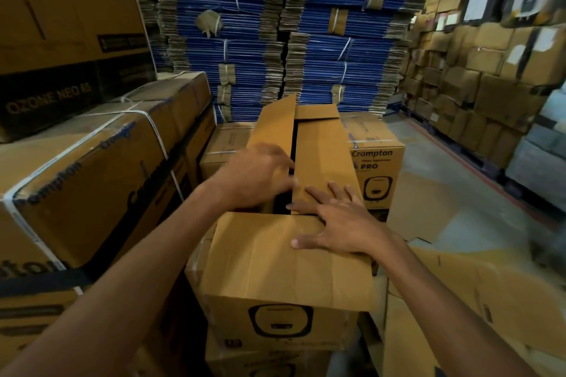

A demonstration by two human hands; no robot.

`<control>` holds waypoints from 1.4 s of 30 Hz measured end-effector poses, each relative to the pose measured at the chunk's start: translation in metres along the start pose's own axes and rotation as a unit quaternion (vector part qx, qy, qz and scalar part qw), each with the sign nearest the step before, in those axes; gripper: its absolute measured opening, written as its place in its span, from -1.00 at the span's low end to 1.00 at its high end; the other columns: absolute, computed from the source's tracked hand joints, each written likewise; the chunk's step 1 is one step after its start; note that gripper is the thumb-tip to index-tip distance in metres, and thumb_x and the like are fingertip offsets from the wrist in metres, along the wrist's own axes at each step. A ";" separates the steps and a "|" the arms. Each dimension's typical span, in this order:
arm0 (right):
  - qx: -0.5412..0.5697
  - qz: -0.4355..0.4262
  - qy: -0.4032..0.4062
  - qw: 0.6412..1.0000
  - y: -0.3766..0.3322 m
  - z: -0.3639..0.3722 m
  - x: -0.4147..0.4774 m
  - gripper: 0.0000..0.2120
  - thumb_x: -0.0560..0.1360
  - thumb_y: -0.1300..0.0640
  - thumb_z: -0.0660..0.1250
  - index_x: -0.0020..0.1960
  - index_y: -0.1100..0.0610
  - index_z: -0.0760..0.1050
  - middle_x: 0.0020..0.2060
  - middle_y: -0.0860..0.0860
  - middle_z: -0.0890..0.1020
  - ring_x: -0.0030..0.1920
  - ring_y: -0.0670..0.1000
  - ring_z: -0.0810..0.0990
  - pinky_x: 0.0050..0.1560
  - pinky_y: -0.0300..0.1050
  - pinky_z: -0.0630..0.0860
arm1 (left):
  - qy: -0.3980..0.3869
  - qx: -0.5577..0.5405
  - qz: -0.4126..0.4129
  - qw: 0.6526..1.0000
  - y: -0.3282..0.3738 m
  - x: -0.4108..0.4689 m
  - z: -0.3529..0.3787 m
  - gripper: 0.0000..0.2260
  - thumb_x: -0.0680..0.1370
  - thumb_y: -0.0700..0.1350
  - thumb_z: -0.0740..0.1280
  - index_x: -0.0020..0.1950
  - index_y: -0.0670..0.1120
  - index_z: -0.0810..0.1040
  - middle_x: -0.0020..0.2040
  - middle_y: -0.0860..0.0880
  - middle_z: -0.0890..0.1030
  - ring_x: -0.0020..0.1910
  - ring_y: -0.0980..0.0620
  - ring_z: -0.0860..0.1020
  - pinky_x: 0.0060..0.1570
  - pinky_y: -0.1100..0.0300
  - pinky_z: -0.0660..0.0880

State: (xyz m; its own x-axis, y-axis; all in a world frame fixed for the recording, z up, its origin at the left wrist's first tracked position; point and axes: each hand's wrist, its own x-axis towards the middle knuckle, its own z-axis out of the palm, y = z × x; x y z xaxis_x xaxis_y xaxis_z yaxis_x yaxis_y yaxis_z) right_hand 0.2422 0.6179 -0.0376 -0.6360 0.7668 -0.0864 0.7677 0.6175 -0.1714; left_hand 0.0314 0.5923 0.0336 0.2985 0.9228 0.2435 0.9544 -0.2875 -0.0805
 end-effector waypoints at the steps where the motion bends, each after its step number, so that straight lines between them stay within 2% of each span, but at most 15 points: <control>1: 0.001 -0.001 0.001 1.000 0.000 0.000 0.000 -0.20 0.39 -0.59 0.15 0.56 -0.39 0.08 0.65 -0.12 -0.08 0.63 0.14 -0.24 0.56 0.27 -0.28 | -0.062 0.043 0.050 0.996 0.006 -0.001 0.008 -0.53 0.61 0.34 0.16 0.39 0.13 0.52 0.55 0.03 0.34 0.53 -0.04 0.26 0.43 -0.16 0.30; 4: 0.005 -0.002 0.013 1.000 0.005 0.000 -0.003 -0.22 0.39 -0.61 0.08 0.54 -0.40 0.10 0.65 -0.12 -0.04 0.63 0.14 -0.21 0.57 0.28 -0.26 | -0.043 0.119 0.075 0.989 0.010 -0.004 0.025 -0.56 0.59 0.36 0.18 0.22 0.11 0.61 0.58 0.03 0.29 0.58 -0.03 0.14 0.46 -0.18 0.15; 8: 0.002 -0.005 0.019 1.000 0.013 0.000 -0.005 -0.28 0.40 -0.61 0.03 0.52 -0.47 0.08 0.64 -0.14 0.01 0.63 0.12 -0.17 0.57 0.27 -0.24 | 0.169 0.052 -0.039 0.983 -0.012 0.000 0.005 -0.79 0.61 0.07 0.32 0.09 -0.01 0.66 0.42 -0.01 0.50 0.47 -0.08 0.32 0.34 -0.17 0.38; 10: 0.000 -0.007 0.020 1.000 0.015 0.000 -0.004 -0.29 0.40 -0.62 0.01 0.51 -0.49 0.09 0.64 -0.16 0.01 0.63 0.10 -0.17 0.57 0.23 -0.25 | 0.220 -0.003 -0.122 0.968 -0.035 -0.005 -0.011 -0.83 0.62 -0.03 0.34 0.09 -0.08 0.66 0.27 -0.04 0.61 0.23 -0.03 0.52 0.08 0.05 0.55; 12: -0.007 -0.010 0.022 1.000 0.014 0.002 -0.003 -0.29 0.39 -0.64 0.01 0.50 -0.50 0.08 0.64 -0.17 0.01 0.63 0.09 -0.18 0.57 0.21 -0.27 | 0.212 -0.018 -0.200 0.956 -0.060 -0.014 -0.023 -0.87 0.62 -0.11 0.36 0.08 -0.13 0.66 0.14 -0.08 0.65 -0.08 0.04 0.59 -0.24 0.28 0.50; 13: -0.010 -0.012 0.022 1.000 0.014 0.004 -0.003 -0.29 0.38 -0.64 0.01 0.50 -0.51 0.08 0.64 -0.18 0.01 0.63 0.08 -0.19 0.57 0.20 -0.28 | 0.200 -0.015 -0.228 0.953 -0.072 -0.020 -0.026 -0.87 0.61 -0.16 0.37 0.11 -0.15 0.65 0.13 -0.11 0.65 -0.09 0.01 0.60 -0.25 0.27 0.51; 17: 0.010 -0.020 0.028 0.999 0.018 0.006 -0.002 -0.27 0.34 -0.68 0.02 0.47 -0.55 0.07 0.64 -0.20 -0.03 0.63 0.04 -0.23 0.57 0.16 -0.31 | 0.122 -0.103 -0.352 0.922 -0.112 -0.041 -0.011 -0.63 0.59 -0.25 0.32 0.41 -0.08 0.50 0.34 -0.18 0.47 0.23 -0.18 0.52 0.19 -0.11 0.56; 21: 0.015 -0.038 0.012 0.999 0.025 -0.001 -0.003 -0.27 0.34 -0.65 0.06 0.48 -0.54 0.07 0.63 -0.22 -0.07 0.62 0.01 -0.24 0.56 0.13 -0.31 | 0.048 -0.287 -0.433 0.853 -0.119 -0.061 0.002 -0.58 0.66 -0.18 0.25 0.50 0.08 0.37 0.33 -0.09 0.47 0.13 -0.12 0.52 -0.02 -0.01 0.57; 26: 0.024 -0.024 -0.082 0.996 0.054 -0.040 0.007 -0.30 0.46 -0.43 0.30 0.50 -0.52 0.04 0.62 -0.26 -0.08 0.63 0.00 -0.18 0.57 0.27 -0.20 | 0.048 -0.521 -0.426 0.738 -0.091 -0.069 -0.007 -0.58 0.66 -0.27 0.26 0.49 0.03 0.39 0.33 -0.14 0.40 0.17 -0.17 0.52 0.11 -0.13 0.59; 29: -0.023 0.032 -0.094 0.995 0.045 -0.071 0.014 -0.27 0.54 -0.09 0.43 0.58 -0.30 0.12 0.60 -0.13 0.20 0.56 0.06 0.20 0.51 0.23 0.21 | 0.068 -0.593 -0.394 0.699 -0.048 -0.070 -0.015 -0.66 0.66 -0.30 0.23 0.40 -0.01 0.38 0.30 -0.14 0.40 0.16 -0.17 0.55 -0.05 -0.11 0.65; 32: 0.002 -0.014 -0.043 0.999 0.008 -0.087 0.019 -0.35 0.56 -0.18 0.37 0.58 -0.16 0.21 0.54 -0.05 0.34 0.46 0.05 0.38 0.43 0.11 0.37 | 0.096 -0.646 -0.328 0.682 0.006 -0.071 -0.015 -0.71 0.67 -0.23 0.25 0.37 -0.01 0.37 0.17 -0.12 0.54 0.02 -0.12 0.67 -0.07 -0.04 0.68; 35: 0.089 -0.085 -0.051 0.991 -0.025 -0.083 0.008 -0.14 0.45 -0.37 0.36 0.63 -0.15 0.12 0.57 -0.09 0.29 0.48 0.01 0.37 0.41 -0.01 0.38 | 0.140 -0.602 -0.255 0.743 0.040 -0.070 -0.007 -0.73 0.67 0.02 0.28 0.36 0.06 0.40 -0.01 -0.11 0.73 -0.08 -0.02 0.74 -0.03 0.04 0.68; 37: 0.089 -0.083 -0.028 0.992 -0.033 -0.076 -0.001 -0.17 0.47 -0.34 0.39 0.62 -0.17 0.12 0.54 -0.08 0.34 0.43 -0.02 0.42 0.38 -0.03 0.42 | 0.172 -0.543 -0.227 0.789 0.037 -0.068 -0.004 -0.68 0.67 0.18 0.21 0.39 0.12 0.42 -0.07 -0.06 0.74 -0.11 0.05 0.73 -0.01 0.07 0.66; 40: 0.048 -0.079 0.004 0.996 -0.033 -0.061 -0.010 -0.57 0.61 -0.16 0.29 0.46 -0.20 0.35 0.21 -0.08 0.62 0.05 -0.10 0.66 0.04 -0.07 0.62 | 0.168 -0.492 -0.168 0.837 0.020 -0.064 -0.006 -0.66 0.72 0.11 0.10 0.47 0.11 0.42 -0.01 0.01 0.71 -0.04 0.11 0.71 0.03 0.07 0.66; 42: 0.027 -0.069 0.053 0.996 -0.030 -0.055 -0.011 -0.92 0.67 -0.10 0.20 0.09 -0.20 0.47 -0.13 -0.07 0.64 -0.23 -0.11 0.63 -0.27 -0.19 0.54 | 0.157 -0.371 -0.128 0.906 0.007 -0.054 -0.003 -0.68 0.72 -0.04 0.16 0.47 0.14 0.42 0.13 0.11 0.59 0.13 0.15 0.61 0.15 0.04 0.62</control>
State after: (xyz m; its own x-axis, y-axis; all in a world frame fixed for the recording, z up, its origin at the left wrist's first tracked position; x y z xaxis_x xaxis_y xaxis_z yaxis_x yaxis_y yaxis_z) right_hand 0.2301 0.6006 0.0224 -0.7207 0.6919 0.0443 0.6671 0.7094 -0.2273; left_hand 0.0220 0.5395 0.0228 -0.0574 0.8984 0.4353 0.6973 -0.2760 0.6615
